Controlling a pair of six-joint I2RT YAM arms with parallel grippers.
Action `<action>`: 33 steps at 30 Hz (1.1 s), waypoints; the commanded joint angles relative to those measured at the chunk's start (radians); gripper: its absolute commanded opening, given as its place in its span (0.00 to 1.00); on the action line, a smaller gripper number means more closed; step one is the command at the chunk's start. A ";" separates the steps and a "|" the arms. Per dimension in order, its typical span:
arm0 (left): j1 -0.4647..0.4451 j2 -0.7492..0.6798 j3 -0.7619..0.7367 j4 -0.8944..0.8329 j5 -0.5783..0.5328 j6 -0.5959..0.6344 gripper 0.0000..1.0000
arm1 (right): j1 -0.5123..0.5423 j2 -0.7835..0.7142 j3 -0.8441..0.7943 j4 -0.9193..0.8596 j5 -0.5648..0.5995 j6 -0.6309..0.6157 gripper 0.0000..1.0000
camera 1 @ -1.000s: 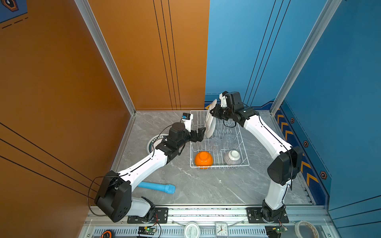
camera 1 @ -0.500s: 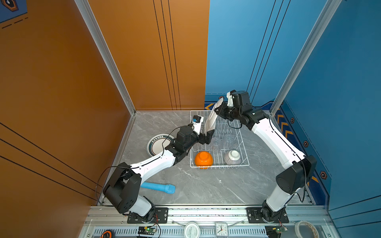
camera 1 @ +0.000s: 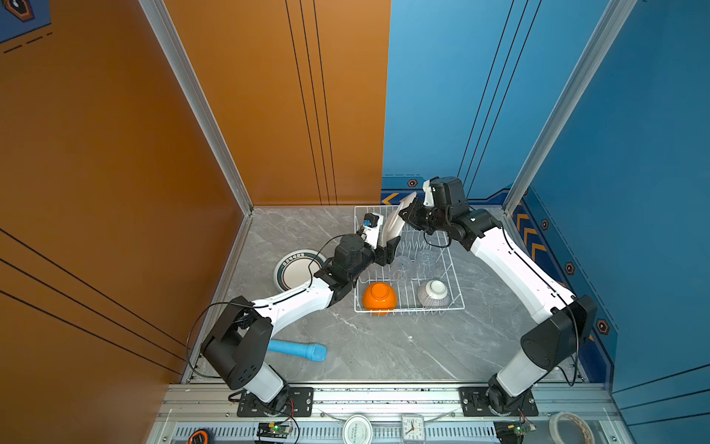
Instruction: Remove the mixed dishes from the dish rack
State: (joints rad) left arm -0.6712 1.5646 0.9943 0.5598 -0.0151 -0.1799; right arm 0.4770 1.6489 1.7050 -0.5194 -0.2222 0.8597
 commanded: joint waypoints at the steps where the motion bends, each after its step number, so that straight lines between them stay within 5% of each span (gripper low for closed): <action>1: 0.003 0.014 0.029 0.029 -0.061 0.005 0.75 | 0.013 -0.053 -0.012 0.062 0.000 0.024 0.00; 12: -0.003 0.044 0.089 0.036 -0.094 0.003 0.68 | 0.025 -0.104 -0.067 0.094 -0.006 0.059 0.00; 33: -0.065 0.019 0.079 0.047 -0.273 0.089 0.32 | 0.027 -0.103 -0.149 0.199 -0.055 0.202 0.00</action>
State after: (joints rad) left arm -0.7372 1.6051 1.0588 0.5560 -0.2043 -0.0677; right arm 0.4911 1.5742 1.5673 -0.3653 -0.2008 1.0500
